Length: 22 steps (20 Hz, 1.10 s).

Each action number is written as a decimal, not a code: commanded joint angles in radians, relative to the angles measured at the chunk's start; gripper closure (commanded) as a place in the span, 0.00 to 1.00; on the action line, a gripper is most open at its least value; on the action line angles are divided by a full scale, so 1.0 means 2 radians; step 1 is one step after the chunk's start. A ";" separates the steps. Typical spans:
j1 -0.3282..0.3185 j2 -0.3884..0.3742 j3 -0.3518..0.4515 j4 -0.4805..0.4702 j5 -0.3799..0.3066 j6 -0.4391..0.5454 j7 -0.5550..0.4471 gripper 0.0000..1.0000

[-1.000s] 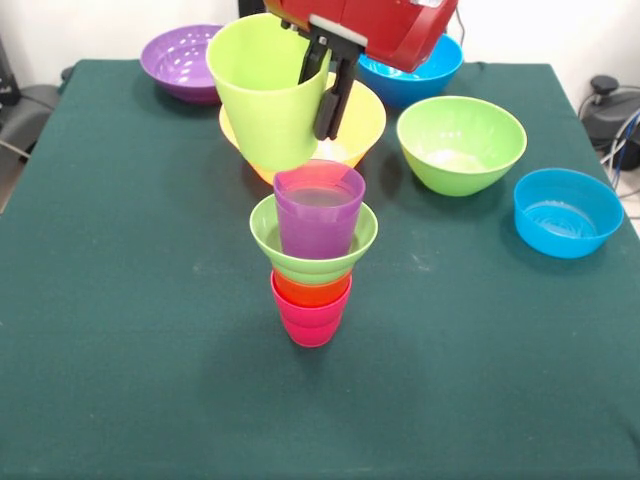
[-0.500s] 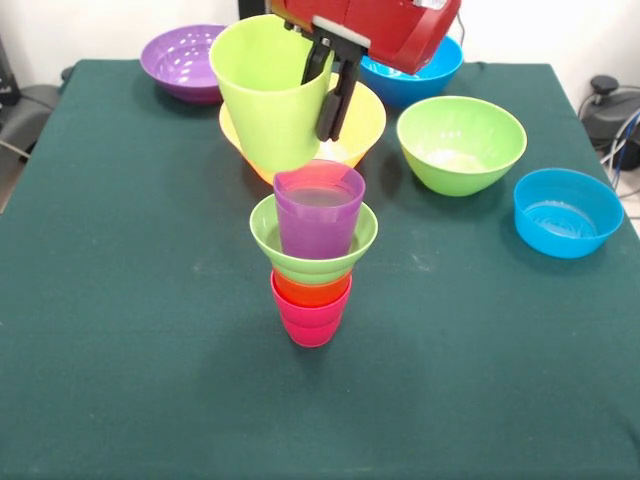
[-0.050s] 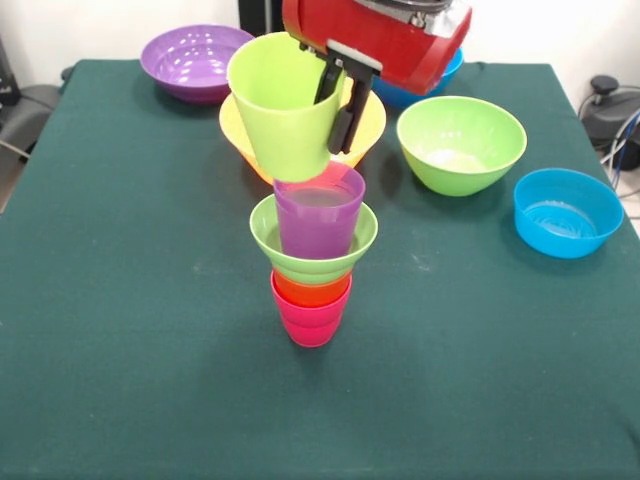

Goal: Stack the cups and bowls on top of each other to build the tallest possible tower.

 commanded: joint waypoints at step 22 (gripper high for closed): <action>0.032 0.025 -0.022 0.005 0.038 -0.018 0.091 1.00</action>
